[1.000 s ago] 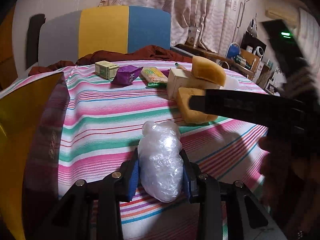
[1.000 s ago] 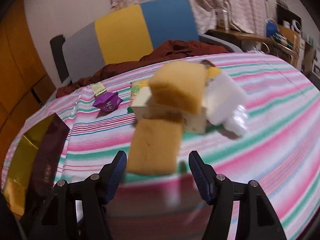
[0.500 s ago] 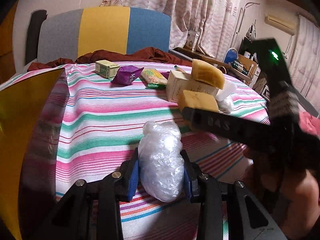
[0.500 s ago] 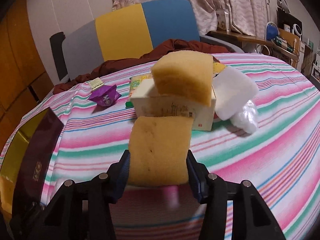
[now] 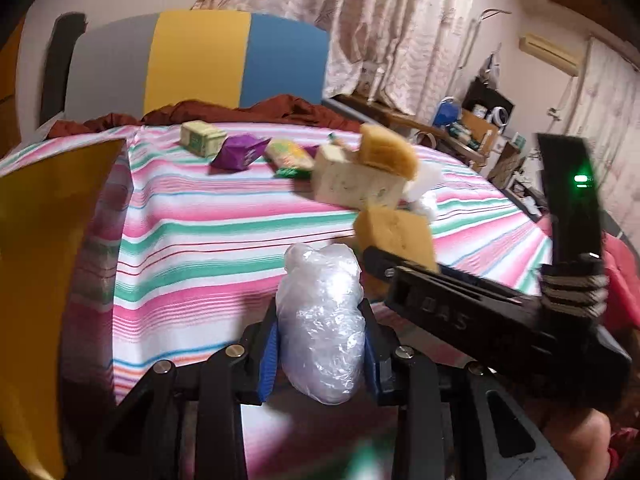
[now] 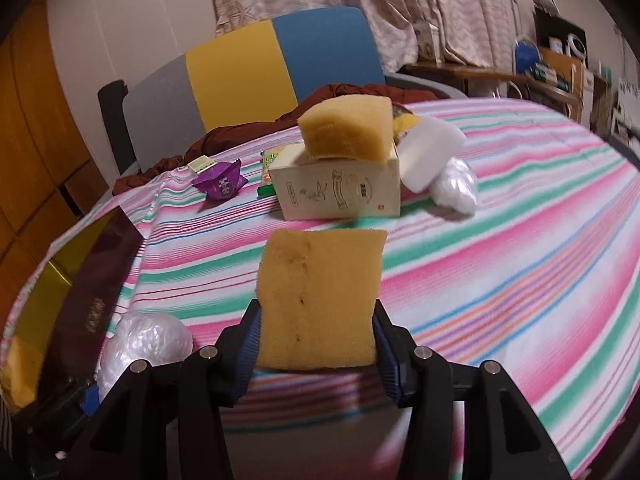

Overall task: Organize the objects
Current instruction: 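Hold the bundle in the left tool while the right tool grasps another yellow sponge, then lower the bundle and sponge into the gold tray and open both tools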

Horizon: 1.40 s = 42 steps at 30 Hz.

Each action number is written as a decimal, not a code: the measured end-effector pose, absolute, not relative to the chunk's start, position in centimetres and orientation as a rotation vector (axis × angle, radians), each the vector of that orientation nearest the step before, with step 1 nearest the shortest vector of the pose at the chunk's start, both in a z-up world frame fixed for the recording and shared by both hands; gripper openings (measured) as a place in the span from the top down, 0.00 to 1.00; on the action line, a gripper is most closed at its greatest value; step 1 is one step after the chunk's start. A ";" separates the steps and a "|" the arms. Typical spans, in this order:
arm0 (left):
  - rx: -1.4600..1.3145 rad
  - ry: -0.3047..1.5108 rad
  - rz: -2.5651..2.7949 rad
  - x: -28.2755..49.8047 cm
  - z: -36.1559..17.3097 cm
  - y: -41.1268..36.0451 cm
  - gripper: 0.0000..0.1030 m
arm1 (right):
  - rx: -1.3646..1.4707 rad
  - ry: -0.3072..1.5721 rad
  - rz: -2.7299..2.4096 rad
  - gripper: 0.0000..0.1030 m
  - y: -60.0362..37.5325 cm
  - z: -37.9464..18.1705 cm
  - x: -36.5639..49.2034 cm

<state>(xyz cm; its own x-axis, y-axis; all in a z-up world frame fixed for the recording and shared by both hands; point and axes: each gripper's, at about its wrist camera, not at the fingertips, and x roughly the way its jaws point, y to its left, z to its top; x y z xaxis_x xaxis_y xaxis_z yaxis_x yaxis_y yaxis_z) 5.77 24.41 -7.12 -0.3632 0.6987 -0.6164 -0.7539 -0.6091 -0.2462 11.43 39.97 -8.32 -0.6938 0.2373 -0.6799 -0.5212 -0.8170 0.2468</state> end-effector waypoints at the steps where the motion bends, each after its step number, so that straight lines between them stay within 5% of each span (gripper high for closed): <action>1: -0.859 0.103 2.046 6.2 -6.7 24.1 0.66 | -0.918 0.628 2.482 0.50 39.9 -8.2 11.7; 23: -0.970 -0.188 2.263 1.9 -1.9 11.0 0.66 | -0.848 0.625 2.759 0.50 31.5 -1.3 11.8; 42: -1.172 -0.098 2.362 0.2 -4.5 4.0 0.66 | -1.047 0.535 2.976 0.50 21.6 -0.6 8.2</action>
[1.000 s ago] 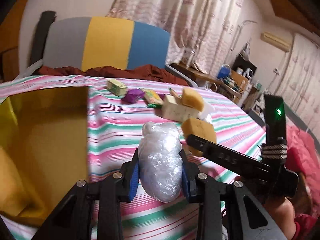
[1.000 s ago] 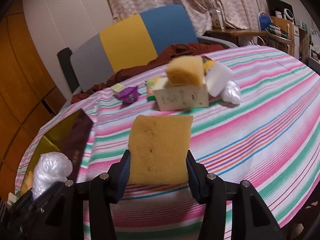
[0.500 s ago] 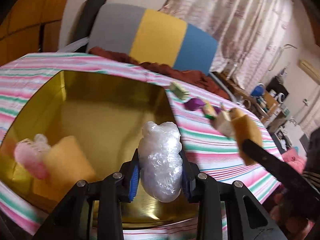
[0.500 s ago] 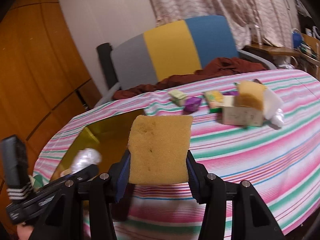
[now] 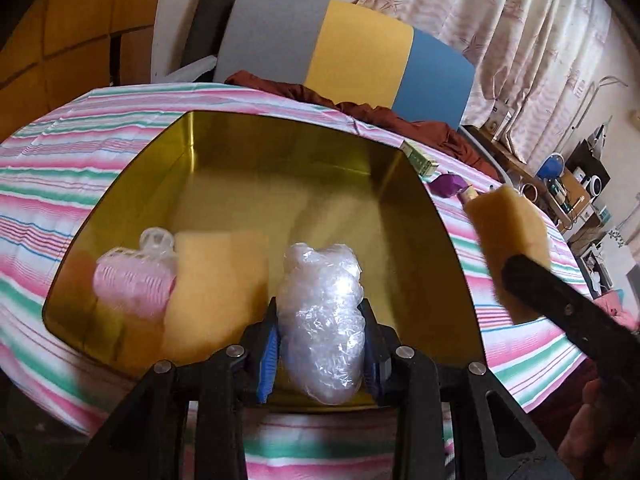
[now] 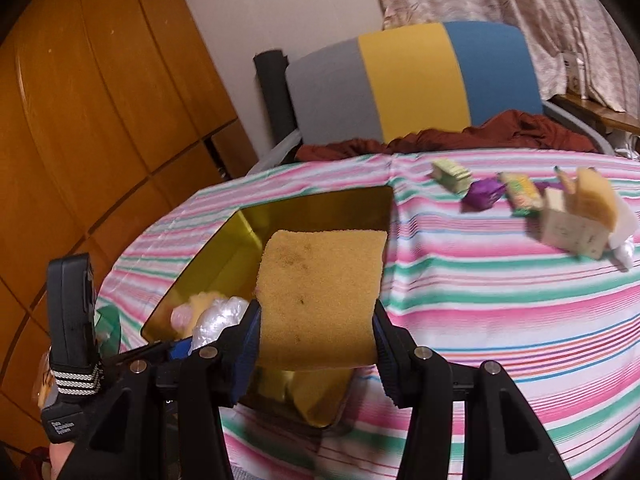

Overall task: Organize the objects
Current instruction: 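Lower the bundle and sponge into the gold tray and open both tools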

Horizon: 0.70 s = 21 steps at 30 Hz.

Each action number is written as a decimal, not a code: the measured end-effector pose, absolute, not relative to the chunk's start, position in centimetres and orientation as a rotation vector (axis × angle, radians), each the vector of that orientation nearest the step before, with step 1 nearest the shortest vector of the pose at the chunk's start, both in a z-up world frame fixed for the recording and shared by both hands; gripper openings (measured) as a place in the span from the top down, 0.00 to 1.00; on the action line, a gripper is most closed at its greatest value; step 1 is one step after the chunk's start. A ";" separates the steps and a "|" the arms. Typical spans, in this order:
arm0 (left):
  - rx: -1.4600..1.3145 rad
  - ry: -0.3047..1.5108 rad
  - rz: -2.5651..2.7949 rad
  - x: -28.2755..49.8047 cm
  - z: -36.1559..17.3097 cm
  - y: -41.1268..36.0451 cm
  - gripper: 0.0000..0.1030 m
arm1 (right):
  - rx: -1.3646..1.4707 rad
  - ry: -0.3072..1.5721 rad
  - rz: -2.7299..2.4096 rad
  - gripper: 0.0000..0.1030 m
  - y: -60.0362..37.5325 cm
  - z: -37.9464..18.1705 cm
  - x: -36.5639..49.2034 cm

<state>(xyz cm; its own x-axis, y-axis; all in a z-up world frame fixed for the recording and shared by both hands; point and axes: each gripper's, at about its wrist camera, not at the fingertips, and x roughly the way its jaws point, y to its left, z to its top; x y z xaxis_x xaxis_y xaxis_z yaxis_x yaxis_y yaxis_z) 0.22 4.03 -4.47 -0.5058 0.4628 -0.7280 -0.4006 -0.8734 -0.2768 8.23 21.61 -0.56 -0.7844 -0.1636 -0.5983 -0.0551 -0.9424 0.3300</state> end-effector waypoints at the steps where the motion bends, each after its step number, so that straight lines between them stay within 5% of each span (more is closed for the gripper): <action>1: -1.162 -0.102 2.347 0.4 -4.4 3.8 0.64 | 1.024 -0.511 -2.861 0.49 21.4 -0.8 8.1; 4: -1.128 -0.109 2.367 1.0 -3.8 3.5 0.36 | 1.092 -0.513 -2.837 0.49 20.9 -1.9 7.6; 9: -1.077 -0.106 2.414 1.7 -2.8 2.7 0.33 | 1.132 -0.568 -2.809 0.46 21.4 -2.8 7.5; 17: -0.906 -0.365 2.498 2.5 0.0 -0.4 0.05 | 1.164 -0.546 -2.785 0.36 20.8 -3.1 7.4; 21: -0.821 -0.419 2.594 2.7 1.5 -1.8 0.00 | 1.161 -0.519 -2.768 0.31 20.3 -2.9 7.4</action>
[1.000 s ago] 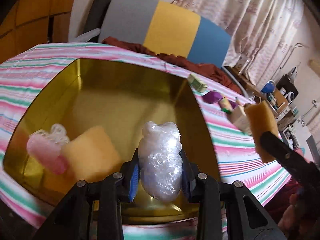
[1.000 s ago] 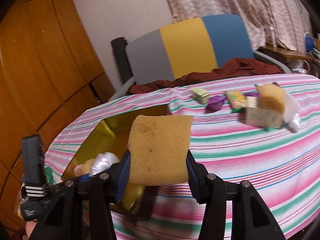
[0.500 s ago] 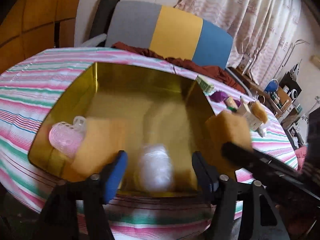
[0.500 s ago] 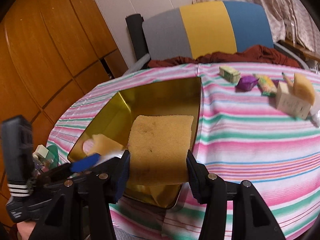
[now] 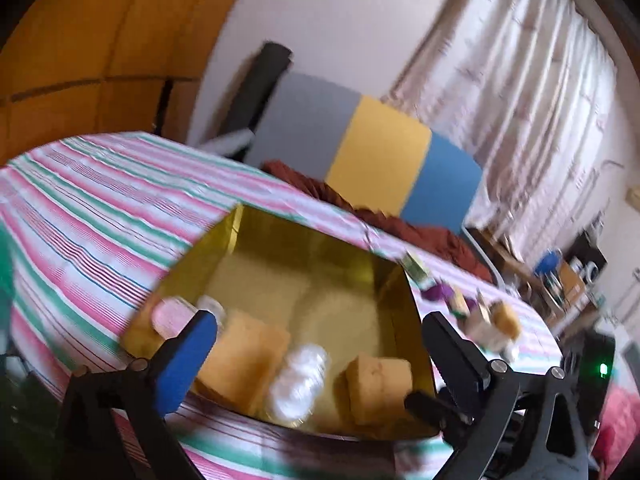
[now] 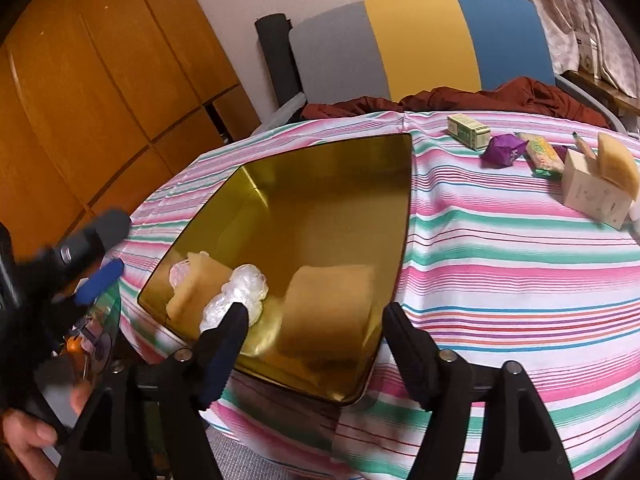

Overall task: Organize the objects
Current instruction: 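Lower the bundle and sponge into the gold tray and open both tools, then move the right tool to the white box and grasp it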

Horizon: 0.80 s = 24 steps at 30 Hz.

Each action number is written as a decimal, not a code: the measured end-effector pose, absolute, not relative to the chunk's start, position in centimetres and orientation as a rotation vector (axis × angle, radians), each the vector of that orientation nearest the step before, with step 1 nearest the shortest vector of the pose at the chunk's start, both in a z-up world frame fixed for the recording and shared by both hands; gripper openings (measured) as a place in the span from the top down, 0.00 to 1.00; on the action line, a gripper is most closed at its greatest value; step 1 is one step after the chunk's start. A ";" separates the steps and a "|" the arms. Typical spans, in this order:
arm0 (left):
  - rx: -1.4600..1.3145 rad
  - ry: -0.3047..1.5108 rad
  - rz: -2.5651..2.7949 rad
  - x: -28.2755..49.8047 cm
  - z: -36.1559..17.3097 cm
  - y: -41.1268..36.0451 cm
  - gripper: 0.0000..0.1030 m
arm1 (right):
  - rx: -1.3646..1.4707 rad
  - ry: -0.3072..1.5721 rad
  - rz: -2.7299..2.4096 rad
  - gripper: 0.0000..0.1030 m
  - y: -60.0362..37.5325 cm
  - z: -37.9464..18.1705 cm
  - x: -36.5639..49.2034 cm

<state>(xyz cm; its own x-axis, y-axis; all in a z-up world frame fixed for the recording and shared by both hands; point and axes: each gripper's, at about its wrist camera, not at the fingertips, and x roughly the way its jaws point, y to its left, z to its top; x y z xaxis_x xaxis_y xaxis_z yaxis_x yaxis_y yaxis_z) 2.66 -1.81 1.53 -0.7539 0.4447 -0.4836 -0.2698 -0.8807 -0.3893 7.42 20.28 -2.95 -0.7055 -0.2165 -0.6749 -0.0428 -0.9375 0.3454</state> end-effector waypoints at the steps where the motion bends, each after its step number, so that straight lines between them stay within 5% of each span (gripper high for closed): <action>1: -0.814 -0.428 2.607 2.6 1.8 -2.1 0.00 | 1.156 -0.519 -2.764 0.31 20.2 -2.9 7.5; 12: -0.991 -0.445 2.573 1.7 0.1 -0.9 0.00 | 1.080 -0.579 -2.817 0.31 22.0 -2.0 8.3; 24: -1.030 -0.202 2.459 3.2 -0.4 5.1 0.00 | 1.171 -0.676 -2.962 0.31 27.9 -4.3 10.3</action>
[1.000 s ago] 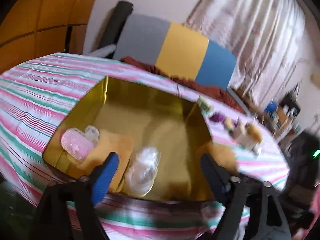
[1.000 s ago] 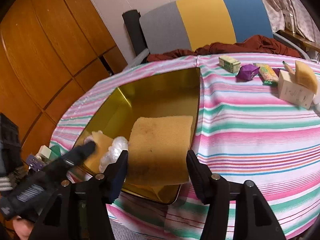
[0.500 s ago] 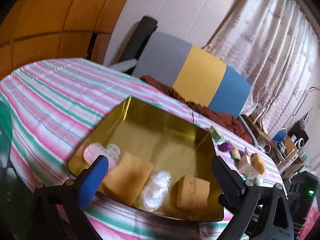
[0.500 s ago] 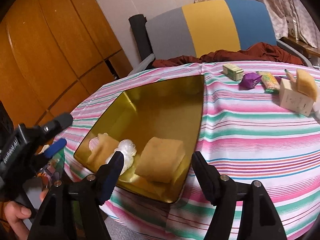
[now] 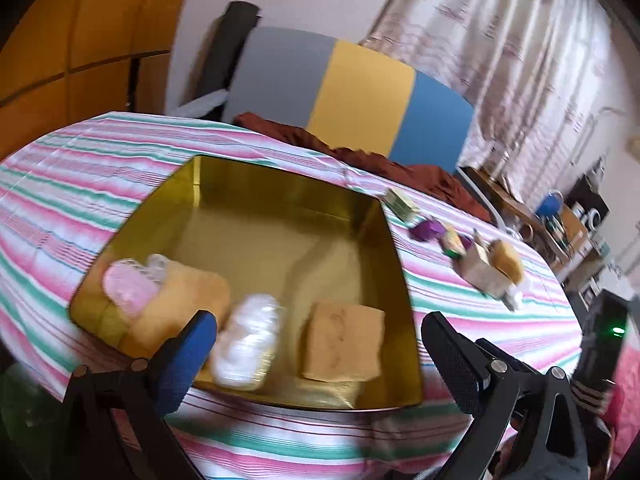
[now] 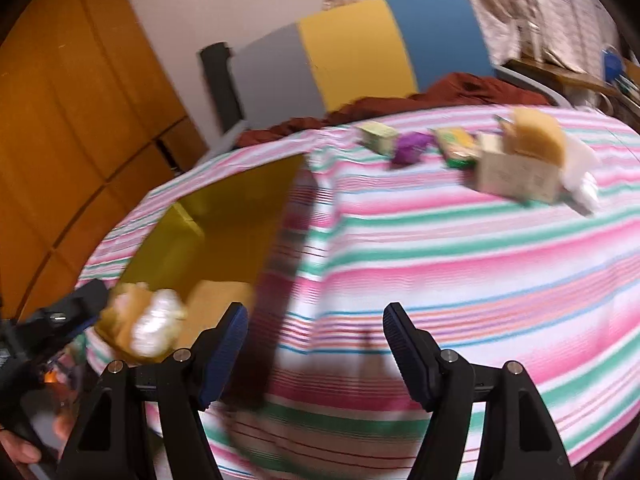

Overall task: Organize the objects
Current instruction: 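Move the right tool to the white box and grasp it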

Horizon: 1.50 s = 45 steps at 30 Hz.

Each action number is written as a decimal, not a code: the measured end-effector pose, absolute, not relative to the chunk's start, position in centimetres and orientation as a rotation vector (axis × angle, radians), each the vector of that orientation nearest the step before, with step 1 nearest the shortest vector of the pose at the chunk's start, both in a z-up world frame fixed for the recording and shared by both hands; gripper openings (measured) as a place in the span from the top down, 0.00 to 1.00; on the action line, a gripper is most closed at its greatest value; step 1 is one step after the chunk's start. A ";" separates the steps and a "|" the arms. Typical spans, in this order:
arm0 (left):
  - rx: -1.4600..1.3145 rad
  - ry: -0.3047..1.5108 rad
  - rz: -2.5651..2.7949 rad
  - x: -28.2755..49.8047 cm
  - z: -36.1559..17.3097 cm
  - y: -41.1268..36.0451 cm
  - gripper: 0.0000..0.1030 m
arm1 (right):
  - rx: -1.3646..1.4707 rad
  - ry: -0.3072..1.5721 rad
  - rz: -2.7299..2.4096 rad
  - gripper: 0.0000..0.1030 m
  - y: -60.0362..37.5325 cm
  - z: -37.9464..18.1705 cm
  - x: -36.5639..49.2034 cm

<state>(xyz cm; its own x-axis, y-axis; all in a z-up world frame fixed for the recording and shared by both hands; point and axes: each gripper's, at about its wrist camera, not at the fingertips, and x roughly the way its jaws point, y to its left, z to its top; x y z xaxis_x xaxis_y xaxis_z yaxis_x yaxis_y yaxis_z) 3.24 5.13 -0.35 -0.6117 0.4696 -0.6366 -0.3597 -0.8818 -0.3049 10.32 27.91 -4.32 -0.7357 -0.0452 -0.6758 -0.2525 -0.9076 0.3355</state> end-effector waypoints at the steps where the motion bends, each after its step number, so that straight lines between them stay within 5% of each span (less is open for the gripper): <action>1: -1.030 -0.187 2.437 3.4 -0.4 5.9 0.00 | -1.088 0.636 2.724 0.31 28.8 -4.8 10.7; 12: -1.006 -0.044 2.301 5.2 0.0 12.9 0.00 | -0.834 0.724 2.501 0.31 41.3 -2.8 12.9; 21: -1.025 -0.003 2.273 6.5 -0.4 14.5 0.00 | -0.748 0.631 2.465 0.31 49.4 0.8 5.5; 24: -1.035 -0.010 2.283 6.3 -0.5 14.3 0.00 | -0.815 0.636 2.465 0.32 50.1 -0.5 3.8; 26: -1.035 -0.013 2.295 6.2 -0.5 14.1 0.00 | -0.884 0.620 2.478 0.45 49.6 -1.8 3.1; 37: -1.057 -0.010 2.274 6.0 -0.9 15.0 0.00 | -0.910 0.594 2.741 0.45 42.7 -3.4 8.8; 45: -1.057 0.006 2.266 6.6 -0.8 15.5 0.00 | -0.913 0.363 2.714 0.36 47.4 -0.4 4.2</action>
<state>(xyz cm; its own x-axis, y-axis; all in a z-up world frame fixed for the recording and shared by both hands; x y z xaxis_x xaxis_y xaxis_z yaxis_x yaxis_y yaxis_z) 6.56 15.54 -0.82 -0.4799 0.5402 -0.6913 -0.5437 -0.8015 -0.2489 4.16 47.39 -0.37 -0.7707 0.1586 -0.6171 -0.3152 -0.9366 0.1529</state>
